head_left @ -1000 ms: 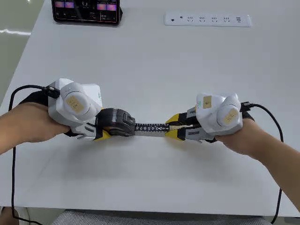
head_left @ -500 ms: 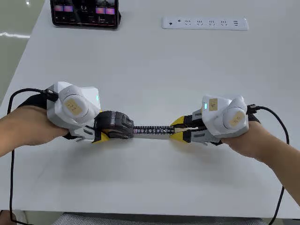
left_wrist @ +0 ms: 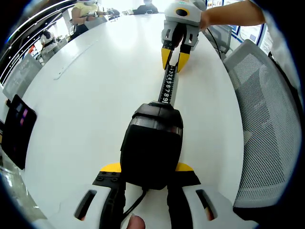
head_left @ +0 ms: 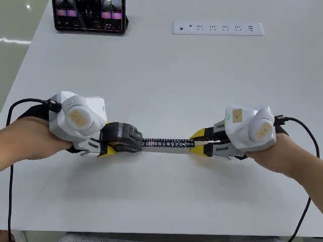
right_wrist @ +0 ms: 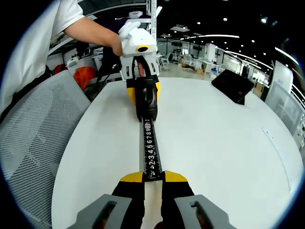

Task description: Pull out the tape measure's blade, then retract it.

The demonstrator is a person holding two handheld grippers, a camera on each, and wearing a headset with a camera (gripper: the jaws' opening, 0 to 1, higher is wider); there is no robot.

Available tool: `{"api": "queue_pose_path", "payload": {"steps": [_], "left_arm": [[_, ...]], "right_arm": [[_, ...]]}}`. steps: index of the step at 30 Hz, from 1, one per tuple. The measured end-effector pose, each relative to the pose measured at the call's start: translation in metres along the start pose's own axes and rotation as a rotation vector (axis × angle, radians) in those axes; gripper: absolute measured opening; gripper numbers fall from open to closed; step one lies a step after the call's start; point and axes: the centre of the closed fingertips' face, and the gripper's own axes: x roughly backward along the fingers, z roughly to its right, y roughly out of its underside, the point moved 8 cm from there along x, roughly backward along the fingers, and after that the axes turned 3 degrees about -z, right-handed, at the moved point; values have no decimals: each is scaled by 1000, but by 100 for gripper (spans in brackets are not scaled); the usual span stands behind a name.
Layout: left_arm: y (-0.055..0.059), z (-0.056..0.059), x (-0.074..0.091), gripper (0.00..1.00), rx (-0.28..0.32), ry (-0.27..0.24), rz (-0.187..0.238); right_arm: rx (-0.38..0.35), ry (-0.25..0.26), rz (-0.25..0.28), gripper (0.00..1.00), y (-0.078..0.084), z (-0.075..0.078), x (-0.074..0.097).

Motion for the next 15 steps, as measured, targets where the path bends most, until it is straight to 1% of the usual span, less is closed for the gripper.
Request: {"api": "queue_pose_path", "payload": {"steps": [15], "left_arm": [[0,0,0,28,-1,-2,1]], "right_arm": [[-7,15,-24,8,11,1,11]]}}
